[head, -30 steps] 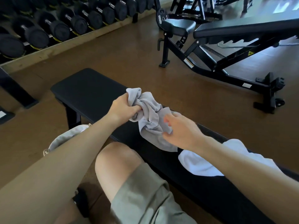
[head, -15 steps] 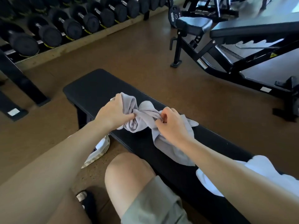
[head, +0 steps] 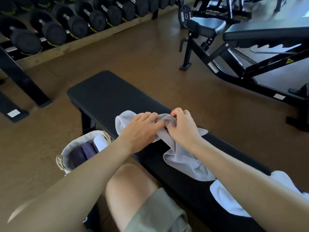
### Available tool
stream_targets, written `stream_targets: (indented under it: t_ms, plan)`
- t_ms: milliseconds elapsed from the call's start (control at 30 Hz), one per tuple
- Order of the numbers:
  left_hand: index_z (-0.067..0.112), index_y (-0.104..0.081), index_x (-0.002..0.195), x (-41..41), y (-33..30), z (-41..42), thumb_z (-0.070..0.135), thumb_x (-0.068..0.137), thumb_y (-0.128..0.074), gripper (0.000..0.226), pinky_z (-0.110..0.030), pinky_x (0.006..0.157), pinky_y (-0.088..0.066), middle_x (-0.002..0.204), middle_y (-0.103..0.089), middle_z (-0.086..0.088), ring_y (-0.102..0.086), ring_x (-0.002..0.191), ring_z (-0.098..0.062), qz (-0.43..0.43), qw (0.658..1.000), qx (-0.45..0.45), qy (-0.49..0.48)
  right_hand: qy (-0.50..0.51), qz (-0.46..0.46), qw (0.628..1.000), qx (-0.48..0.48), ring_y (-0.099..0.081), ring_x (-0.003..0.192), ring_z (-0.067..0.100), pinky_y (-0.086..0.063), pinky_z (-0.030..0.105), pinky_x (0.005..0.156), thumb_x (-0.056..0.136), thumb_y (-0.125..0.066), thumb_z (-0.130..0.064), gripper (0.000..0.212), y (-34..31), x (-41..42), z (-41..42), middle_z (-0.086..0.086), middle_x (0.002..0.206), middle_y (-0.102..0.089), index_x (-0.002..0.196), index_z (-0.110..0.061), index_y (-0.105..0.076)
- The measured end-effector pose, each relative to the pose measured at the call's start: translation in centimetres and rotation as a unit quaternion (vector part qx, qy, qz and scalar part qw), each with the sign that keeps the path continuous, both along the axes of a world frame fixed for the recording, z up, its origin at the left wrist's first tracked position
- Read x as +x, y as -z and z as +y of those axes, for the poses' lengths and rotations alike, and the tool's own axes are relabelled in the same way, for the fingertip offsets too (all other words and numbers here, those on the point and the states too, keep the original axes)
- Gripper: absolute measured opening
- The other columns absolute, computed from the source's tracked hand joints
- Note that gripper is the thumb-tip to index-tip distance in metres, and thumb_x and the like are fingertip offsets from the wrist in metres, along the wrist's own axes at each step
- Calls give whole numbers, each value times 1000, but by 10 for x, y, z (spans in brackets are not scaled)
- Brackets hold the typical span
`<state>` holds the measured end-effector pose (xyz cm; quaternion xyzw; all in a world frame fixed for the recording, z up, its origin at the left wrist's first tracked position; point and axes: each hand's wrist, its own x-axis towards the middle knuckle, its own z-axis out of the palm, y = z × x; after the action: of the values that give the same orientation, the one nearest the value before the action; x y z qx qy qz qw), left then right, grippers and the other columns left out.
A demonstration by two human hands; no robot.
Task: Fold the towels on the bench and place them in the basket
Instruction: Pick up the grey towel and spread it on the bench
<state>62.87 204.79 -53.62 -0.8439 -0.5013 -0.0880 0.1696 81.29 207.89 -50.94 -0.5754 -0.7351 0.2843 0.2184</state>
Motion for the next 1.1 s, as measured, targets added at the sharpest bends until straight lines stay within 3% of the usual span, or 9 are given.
stream_targets:
  t_ms: [100, 167, 233, 333, 400, 500, 700, 900, 1100]
  plan:
    - [20, -61, 103, 0, 6, 3, 22, 85, -64, 18, -40, 82, -47, 97, -60, -6, -58, 89, -29, -1, 999, -45, 11, 7, 5, 999, 52, -56, 76, 17, -40, 17, 59, 91, -65, -24, 24, 6, -3, -19, 0, 106, -42, 106, -16, -48]
    - [13, -59, 96, 3, -2, 4, 15, 90, -59, 7, -38, 79, -44, 91, -59, -7, -56, 85, -29, 29, 997, -76, -8, -22, -16, 994, 107, -47, 72, 9, -35, 14, 58, 86, -71, -28, 31, 12, -4, -31, -2, 103, -40, 103, -18, -46]
    - [-2, -50, 91, 13, -18, 2, 7, 90, -43, 11, -32, 81, -40, 85, -52, -12, -47, 84, -23, 39, 970, -234, -53, -66, -77, 984, 145, -45, 78, 12, -33, 17, 68, 81, -71, -36, 36, 21, -8, -36, -3, 103, -45, 104, -19, -50]
    - [2, -36, 99, 5, -40, 3, 6, 90, -27, 13, -22, 72, -37, 73, -24, -7, -42, 86, -18, -70, 963, -214, -150, -78, -112, 974, 180, -51, 88, 18, -35, 28, 72, 87, -63, -30, 18, 22, -13, -29, -5, 104, -58, 100, -19, -58]
    - [17, -33, 90, -10, -46, 2, 24, 104, -35, 16, -30, 56, -35, 69, -34, 3, -52, 71, -20, -129, 969, -159, -138, -49, -67, 984, 157, -54, 83, 17, -33, 29, 65, 94, -54, -20, 3, 9, -14, -23, -5, 97, -57, 95, -19, -57]
    - [23, -35, 78, -32, -55, -2, 46, 100, -44, 32, -37, 56, -42, 64, -48, 4, -50, 57, -21, -90, 976, -159, -116, -13, 10, 989, 148, -51, 72, 15, -37, 26, 58, 97, -48, -12, 11, -7, -16, -18, -4, 92, -52, 89, -20, -50]
    - [27, -37, 85, -74, -76, -1, 34, 97, -45, 16, -34, 60, -38, 78, -52, 6, -56, 69, -19, 52, 960, -227, -152, -74, -70, 984, 145, -51, 70, 24, -30, 37, 58, 102, -39, -18, 12, -14, -23, -19, -4, 81, -58, 92, -20, -47]
    - [17, -46, 86, -99, -86, 23, 10, 92, -45, 9, -37, 59, -40, 83, -59, -8, -57, 73, -29, -86, 918, -221, -317, -56, -87, 985, 140, -56, 78, 30, -39, 39, 66, 103, -40, -18, 12, -15, -12, 10, 0, 94, -59, 103, -17, -52]
    - [10, -53, 97, -52, -143, 103, 22, 99, -44, 15, -42, 70, -43, 96, -60, -12, -56, 84, -36, -178, 913, -120, -346, 71, -48, 970, 226, -52, 82, 23, -36, 35, 69, 104, -40, -13, 18, -74, 26, 82, 6, 105, -57, 111, -11, -56]
